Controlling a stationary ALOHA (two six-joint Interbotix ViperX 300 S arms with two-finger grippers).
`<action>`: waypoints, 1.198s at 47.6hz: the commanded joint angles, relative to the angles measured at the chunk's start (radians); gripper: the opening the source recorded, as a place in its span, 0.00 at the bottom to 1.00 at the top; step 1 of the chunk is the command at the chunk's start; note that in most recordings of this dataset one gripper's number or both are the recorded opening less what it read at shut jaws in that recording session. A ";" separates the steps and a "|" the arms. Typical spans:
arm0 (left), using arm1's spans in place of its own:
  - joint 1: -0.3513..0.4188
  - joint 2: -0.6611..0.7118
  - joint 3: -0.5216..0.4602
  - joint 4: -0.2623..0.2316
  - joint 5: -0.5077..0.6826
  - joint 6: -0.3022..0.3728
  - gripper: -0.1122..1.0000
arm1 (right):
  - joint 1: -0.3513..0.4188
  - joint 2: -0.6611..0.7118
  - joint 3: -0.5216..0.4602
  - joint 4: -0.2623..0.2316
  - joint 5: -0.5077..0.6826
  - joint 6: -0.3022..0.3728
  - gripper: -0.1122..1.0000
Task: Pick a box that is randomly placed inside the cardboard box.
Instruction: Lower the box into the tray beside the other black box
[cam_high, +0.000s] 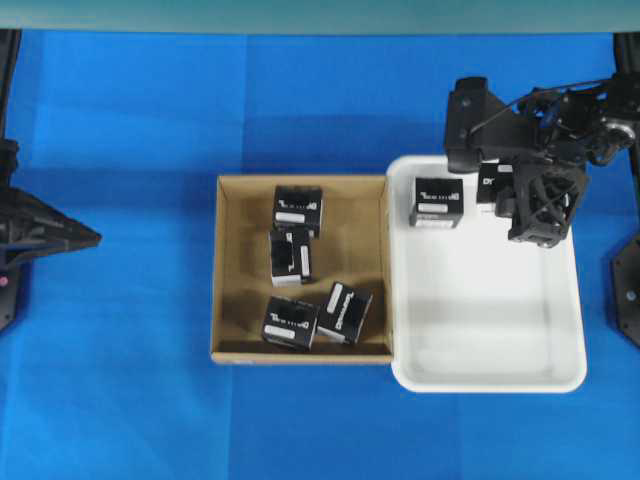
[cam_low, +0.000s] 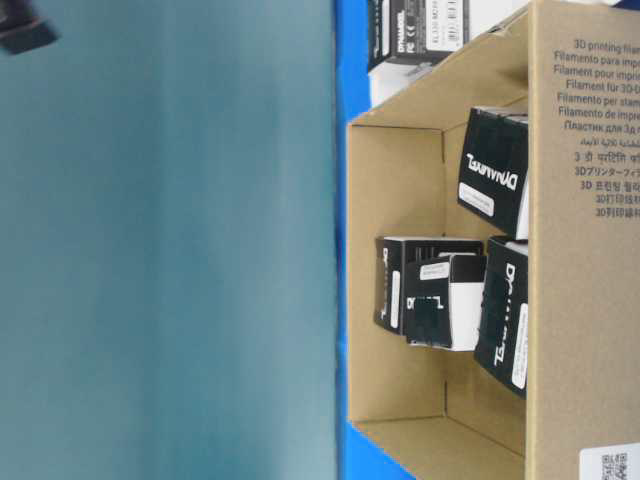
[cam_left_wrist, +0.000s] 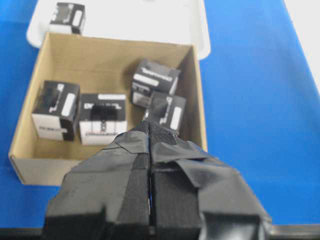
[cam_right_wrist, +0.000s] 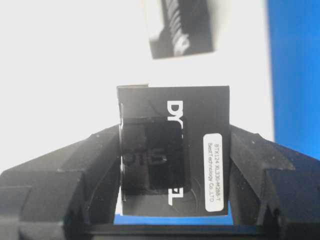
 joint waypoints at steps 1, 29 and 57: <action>0.002 0.005 -0.023 0.003 -0.005 -0.003 0.04 | -0.017 -0.003 0.034 -0.002 -0.057 -0.020 0.61; 0.002 0.009 -0.028 0.003 -0.006 -0.006 0.04 | -0.051 0.051 0.179 -0.002 -0.322 -0.037 0.61; 0.003 0.011 -0.034 0.003 -0.009 0.006 0.04 | -0.046 0.127 0.147 0.006 -0.334 -0.018 0.93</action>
